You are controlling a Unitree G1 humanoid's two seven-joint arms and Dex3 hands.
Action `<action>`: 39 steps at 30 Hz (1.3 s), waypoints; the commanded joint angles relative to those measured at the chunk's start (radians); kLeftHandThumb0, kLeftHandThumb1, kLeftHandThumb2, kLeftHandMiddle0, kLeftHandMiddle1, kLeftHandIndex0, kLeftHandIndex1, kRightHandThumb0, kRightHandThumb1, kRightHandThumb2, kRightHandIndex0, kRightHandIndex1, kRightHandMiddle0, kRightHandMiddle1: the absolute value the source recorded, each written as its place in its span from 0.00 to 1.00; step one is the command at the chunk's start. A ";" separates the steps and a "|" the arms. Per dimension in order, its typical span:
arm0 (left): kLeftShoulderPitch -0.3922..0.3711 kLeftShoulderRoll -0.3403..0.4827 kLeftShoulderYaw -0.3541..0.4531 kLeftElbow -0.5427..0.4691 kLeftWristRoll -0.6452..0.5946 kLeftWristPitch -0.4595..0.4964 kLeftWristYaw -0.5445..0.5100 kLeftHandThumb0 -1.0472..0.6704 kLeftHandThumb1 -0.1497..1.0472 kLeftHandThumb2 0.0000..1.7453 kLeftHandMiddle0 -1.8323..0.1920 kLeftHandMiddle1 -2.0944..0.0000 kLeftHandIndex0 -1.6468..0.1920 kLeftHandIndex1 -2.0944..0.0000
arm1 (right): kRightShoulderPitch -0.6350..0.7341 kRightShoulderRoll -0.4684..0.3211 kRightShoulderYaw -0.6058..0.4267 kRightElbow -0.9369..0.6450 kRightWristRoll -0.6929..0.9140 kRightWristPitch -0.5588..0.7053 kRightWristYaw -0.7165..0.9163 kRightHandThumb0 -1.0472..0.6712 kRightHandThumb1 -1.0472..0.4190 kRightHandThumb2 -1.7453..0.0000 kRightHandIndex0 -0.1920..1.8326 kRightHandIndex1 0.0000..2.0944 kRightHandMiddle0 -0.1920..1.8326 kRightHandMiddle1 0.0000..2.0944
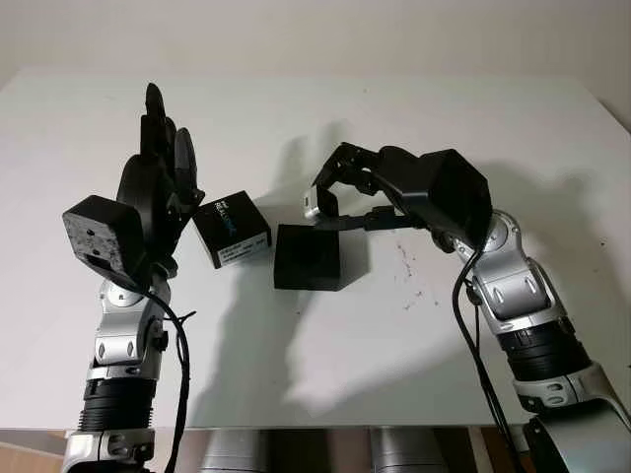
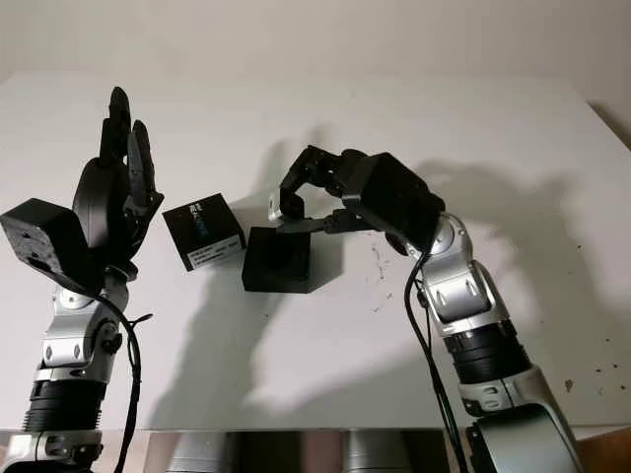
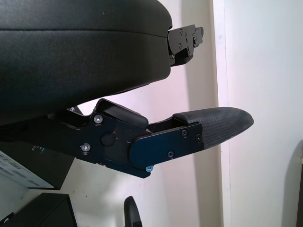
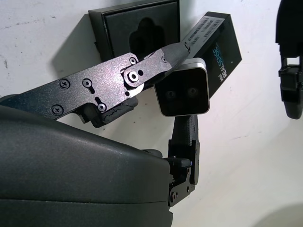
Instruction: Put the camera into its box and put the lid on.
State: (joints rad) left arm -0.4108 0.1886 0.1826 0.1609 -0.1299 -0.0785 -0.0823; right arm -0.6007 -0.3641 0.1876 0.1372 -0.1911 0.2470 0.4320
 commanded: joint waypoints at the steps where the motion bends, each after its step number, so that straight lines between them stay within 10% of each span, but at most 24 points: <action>1: 0.004 -0.003 -0.004 -0.014 0.002 -0.007 0.000 0.16 1.00 0.38 1.00 1.00 1.00 1.00 | 0.006 0.008 0.009 -0.014 -0.008 -0.027 -0.011 0.34 0.06 0.97 0.24 0.03 0.20 0.92; 39: 0.006 -0.007 0.004 -0.019 0.003 -0.015 0.007 0.15 1.00 0.37 1.00 1.00 1.00 1.00 | 0.061 0.042 0.073 0.015 -0.111 -0.044 -0.059 0.36 0.06 0.97 0.25 0.03 0.20 0.87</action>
State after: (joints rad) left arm -0.4106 0.1781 0.1839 0.1609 -0.1270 -0.0887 -0.0748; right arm -0.5428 -0.3254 0.2618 0.1510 -0.2996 0.2059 0.3809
